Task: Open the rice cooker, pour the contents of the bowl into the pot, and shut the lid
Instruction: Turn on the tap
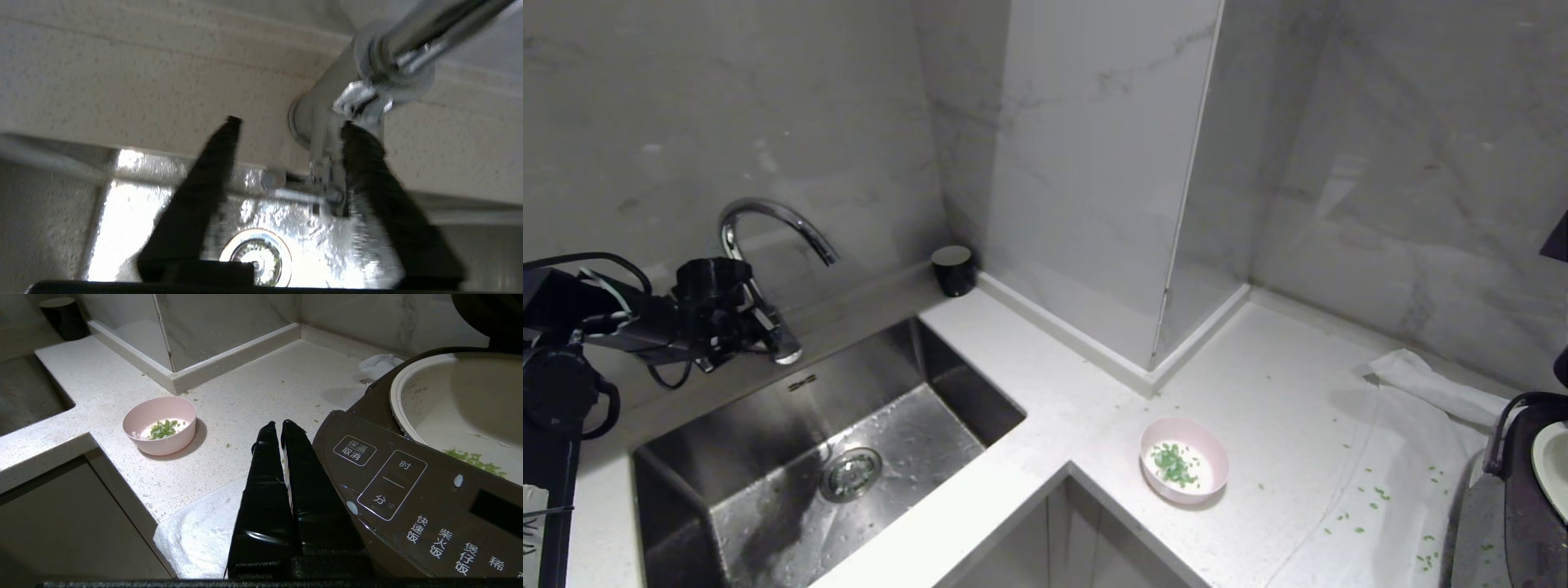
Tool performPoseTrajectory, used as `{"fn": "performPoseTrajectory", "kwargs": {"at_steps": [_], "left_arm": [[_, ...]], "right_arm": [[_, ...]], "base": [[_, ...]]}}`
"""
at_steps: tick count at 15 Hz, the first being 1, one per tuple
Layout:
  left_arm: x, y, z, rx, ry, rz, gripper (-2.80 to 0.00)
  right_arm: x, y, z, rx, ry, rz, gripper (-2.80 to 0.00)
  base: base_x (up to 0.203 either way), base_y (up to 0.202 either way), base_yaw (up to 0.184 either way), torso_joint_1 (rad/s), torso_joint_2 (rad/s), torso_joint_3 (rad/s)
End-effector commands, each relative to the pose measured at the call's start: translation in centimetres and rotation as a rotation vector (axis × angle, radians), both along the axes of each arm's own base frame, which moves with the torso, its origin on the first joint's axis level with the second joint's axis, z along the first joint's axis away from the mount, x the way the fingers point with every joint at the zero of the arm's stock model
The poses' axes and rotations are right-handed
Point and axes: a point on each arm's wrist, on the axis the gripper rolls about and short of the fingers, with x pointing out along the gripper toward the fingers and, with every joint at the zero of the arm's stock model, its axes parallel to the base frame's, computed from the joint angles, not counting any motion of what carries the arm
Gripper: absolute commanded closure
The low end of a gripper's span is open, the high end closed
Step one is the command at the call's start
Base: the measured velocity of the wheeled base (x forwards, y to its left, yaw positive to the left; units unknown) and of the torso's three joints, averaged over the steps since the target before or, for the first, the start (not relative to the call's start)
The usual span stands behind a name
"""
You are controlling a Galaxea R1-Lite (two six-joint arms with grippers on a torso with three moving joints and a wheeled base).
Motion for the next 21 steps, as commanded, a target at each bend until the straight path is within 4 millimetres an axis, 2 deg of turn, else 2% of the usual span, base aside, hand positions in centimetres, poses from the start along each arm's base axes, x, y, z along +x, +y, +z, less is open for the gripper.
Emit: {"fn": "performPoseTrajectory", "kwargs": {"at_steps": [1, 21], "left_arm": [[0.12, 0.55, 0.2, 0.002, -0.013, 0.014, 0.0], [-0.8, 0.77, 0.82, 0.013, 0.039, 0.009, 0.0]], "right_arm": [[0.0, 0.0, 0.0, 0.0, 0.0, 0.001, 0.0], [0.0, 0.0, 0.0, 0.0, 0.0, 0.001, 0.0]], "base": [[0.0, 0.0, 0.0, 0.0, 0.0, 0.0], [0.0, 0.0, 0.0, 0.0, 0.0, 0.0]]}}
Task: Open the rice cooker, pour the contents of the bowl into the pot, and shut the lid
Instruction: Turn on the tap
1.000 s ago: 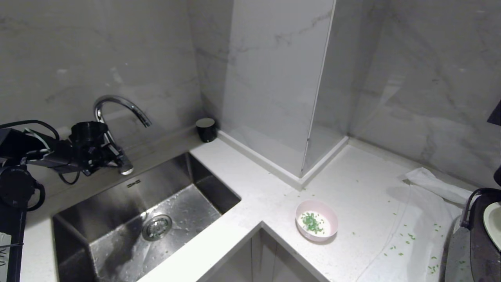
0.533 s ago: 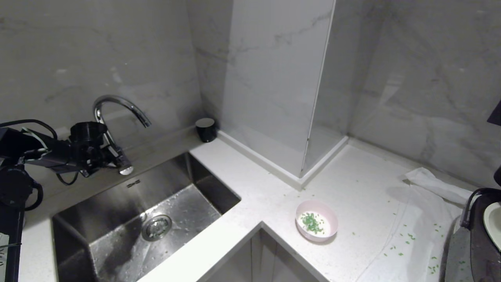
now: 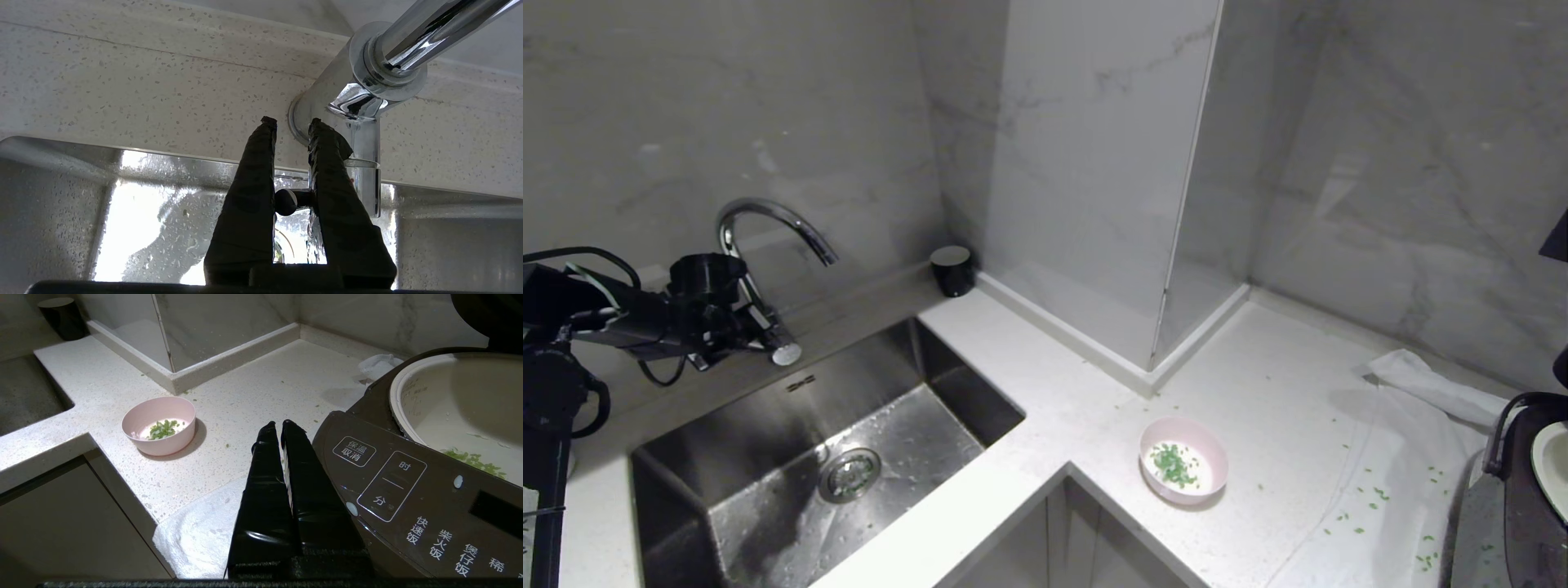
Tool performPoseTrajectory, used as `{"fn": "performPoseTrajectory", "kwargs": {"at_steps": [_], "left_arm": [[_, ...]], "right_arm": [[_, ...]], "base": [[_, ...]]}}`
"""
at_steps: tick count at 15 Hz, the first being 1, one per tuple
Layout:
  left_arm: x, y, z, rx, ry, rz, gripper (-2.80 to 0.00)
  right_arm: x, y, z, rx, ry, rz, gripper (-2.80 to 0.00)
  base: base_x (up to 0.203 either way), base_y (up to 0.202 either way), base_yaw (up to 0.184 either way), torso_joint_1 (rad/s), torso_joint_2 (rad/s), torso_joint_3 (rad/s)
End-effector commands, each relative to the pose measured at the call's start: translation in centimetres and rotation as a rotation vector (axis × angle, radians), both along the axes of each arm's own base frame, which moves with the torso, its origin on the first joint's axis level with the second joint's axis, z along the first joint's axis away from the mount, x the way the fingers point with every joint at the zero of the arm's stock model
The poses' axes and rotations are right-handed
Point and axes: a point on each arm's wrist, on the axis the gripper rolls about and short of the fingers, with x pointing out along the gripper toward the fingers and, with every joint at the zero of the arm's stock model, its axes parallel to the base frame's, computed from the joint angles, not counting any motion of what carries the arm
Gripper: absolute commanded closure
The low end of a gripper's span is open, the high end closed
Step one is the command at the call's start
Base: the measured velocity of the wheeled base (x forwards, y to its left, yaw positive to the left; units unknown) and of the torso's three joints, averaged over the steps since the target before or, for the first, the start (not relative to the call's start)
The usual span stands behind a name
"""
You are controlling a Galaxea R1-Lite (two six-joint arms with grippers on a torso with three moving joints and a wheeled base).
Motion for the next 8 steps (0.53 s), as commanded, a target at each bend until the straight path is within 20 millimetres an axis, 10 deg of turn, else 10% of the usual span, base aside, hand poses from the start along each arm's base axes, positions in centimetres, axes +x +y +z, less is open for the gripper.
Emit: {"fn": "performPoseTrajectory", "kwargs": {"at_steps": [1, 8], "left_arm": [[-0.04, -0.05, 0.18, 0.001, -0.006, 0.004, 0.0], [-0.49, -0.33, 0.64, -0.003, 0.007, -0.002, 0.0]], "right_arm": [[0.0, 0.0, -0.01, 0.0, 0.0, 0.0, 0.0], [0.0, 0.0, -0.01, 0.0, 0.0, 0.0, 0.0]], "base": [[0.0, 0.0, 0.0, 0.0, 0.0, 0.0], [0.0, 0.0, 0.0, 0.0, 0.0, 0.0]]}}
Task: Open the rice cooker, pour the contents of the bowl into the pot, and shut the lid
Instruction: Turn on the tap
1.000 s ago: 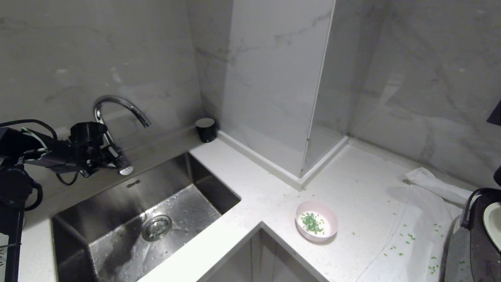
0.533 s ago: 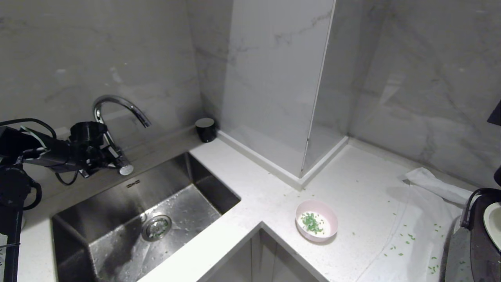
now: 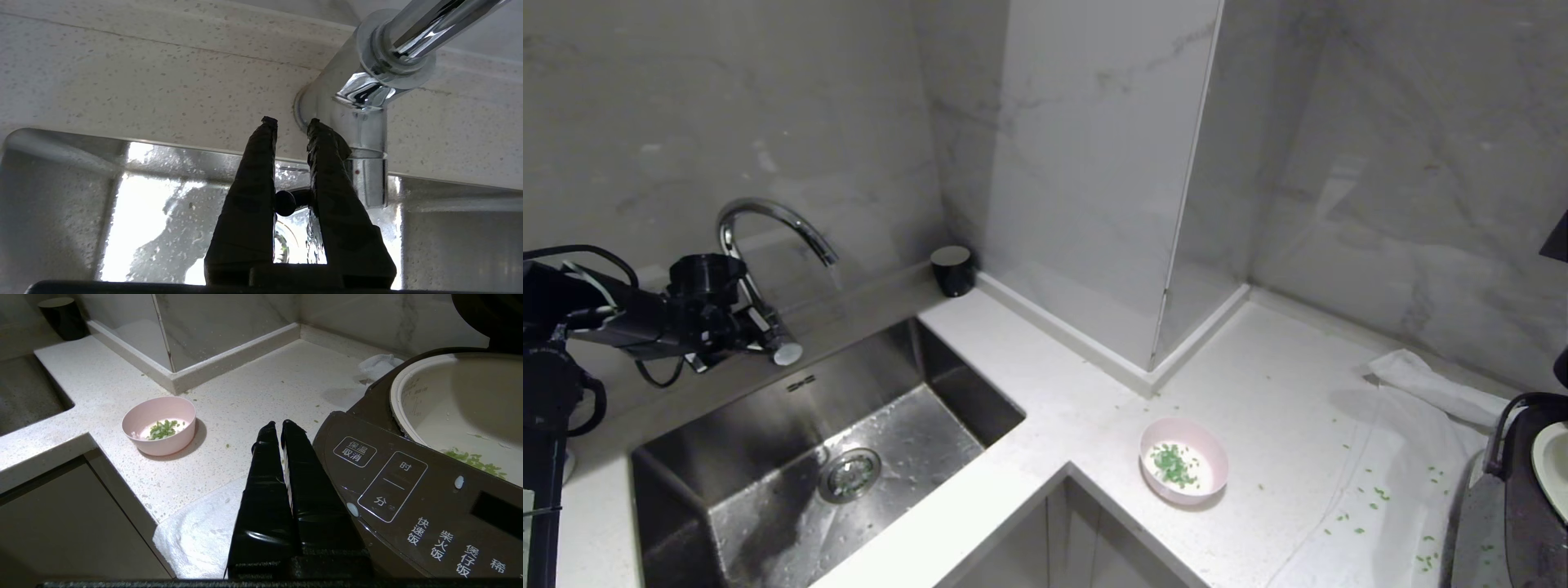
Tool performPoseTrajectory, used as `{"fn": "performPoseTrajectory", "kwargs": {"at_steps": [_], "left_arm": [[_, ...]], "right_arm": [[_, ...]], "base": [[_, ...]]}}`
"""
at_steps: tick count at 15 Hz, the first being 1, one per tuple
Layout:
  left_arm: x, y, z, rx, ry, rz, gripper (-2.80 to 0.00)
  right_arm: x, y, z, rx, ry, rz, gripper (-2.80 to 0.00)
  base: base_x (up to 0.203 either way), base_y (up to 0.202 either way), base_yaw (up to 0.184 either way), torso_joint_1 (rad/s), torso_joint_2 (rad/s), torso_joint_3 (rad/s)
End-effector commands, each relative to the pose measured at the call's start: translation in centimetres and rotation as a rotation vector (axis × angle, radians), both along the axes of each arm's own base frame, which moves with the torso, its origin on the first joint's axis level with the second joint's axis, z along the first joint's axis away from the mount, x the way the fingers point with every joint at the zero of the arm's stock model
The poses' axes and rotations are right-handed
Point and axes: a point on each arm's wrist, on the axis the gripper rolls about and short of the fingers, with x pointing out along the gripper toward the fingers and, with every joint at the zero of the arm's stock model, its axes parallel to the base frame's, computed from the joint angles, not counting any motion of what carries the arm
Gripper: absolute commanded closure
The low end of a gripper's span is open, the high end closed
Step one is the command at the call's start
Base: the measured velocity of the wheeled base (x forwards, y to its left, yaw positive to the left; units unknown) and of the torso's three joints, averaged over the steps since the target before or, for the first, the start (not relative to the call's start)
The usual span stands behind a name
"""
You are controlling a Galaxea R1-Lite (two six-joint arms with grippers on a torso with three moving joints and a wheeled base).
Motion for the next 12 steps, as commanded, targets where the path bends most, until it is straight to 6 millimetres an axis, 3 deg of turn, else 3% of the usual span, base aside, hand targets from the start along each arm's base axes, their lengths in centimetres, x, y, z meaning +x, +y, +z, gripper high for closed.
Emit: {"fn": "performPoseTrajectory", "kwargs": {"at_steps": [1, 12], "left_arm": [[-0.09, -0.03, 0.38, 0.0, -0.01, 0.003, 0.0], [0.27, -0.09, 0.09, 0.002, -0.016, 0.001, 0.0]], "right_arm": [[0.0, 0.0, -0.01, 0.0, 0.001, 0.0, 0.0], [0.0, 0.0, -0.01, 0.0, 0.001, 0.001, 0.0]], "base": [[0.0, 0.0, 0.0, 0.0, 0.0, 0.0], [0.0, 0.0, 0.0, 0.0, 0.0, 0.0]]}}
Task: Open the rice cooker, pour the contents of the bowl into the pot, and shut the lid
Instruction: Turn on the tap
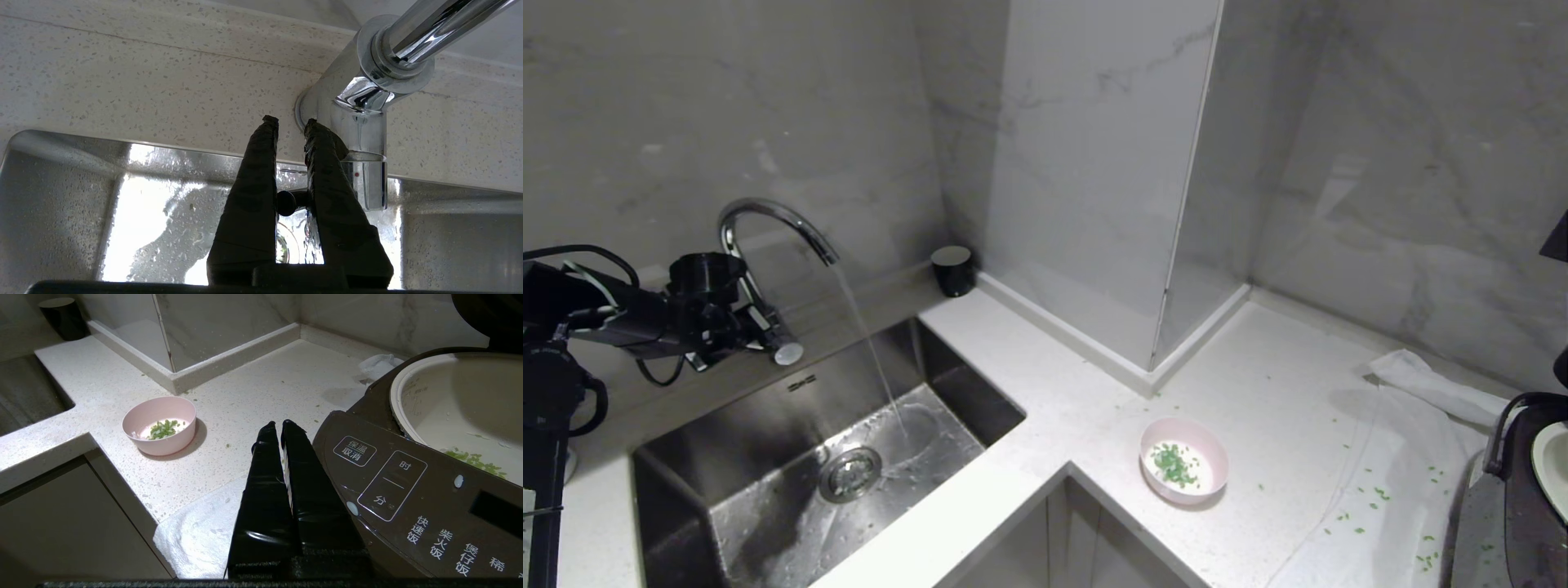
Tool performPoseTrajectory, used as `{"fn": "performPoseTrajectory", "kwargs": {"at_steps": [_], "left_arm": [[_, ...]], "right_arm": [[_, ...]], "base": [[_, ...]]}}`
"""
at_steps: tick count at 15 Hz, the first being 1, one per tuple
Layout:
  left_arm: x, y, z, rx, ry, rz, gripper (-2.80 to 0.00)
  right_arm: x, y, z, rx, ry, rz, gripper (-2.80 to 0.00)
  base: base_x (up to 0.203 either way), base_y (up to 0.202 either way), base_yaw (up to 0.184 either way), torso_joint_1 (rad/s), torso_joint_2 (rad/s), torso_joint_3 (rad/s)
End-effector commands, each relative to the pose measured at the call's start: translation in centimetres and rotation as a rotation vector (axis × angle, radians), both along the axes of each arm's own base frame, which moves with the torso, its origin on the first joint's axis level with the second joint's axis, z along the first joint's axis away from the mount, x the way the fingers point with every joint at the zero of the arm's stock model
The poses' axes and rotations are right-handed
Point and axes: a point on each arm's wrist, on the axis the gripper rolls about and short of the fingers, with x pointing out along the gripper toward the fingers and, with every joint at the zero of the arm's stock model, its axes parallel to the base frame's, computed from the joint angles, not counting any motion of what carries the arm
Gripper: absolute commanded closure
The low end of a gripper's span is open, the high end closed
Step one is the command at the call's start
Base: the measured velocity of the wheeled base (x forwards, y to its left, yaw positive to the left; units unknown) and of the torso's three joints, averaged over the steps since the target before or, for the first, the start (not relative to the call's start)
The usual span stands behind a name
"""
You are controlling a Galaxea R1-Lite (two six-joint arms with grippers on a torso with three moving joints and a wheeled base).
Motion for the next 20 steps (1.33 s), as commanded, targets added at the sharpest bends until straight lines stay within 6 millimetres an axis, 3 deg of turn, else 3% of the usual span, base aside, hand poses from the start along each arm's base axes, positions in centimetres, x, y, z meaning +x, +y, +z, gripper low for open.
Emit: {"fn": "performPoseTrajectory", "kwargs": {"at_steps": [1, 20], "left_arm": [[0.05, 0.02, 0.02, -0.001, -0.005, 0.003, 0.0], [0.17, -0.48, 0.54, 0.001, -0.017, -0.005, 0.0]], "right_arm": [[0.0, 0.0, 0.0, 0.0, 0.0, 0.001, 0.0], [0.0, 0.0, 0.0, 0.0, 0.0, 0.002, 0.0]], "base": [[0.0, 0.0, 0.0, 0.0, 0.0, 0.0], [0.0, 0.0, 0.0, 0.0, 0.0, 0.0]]}}
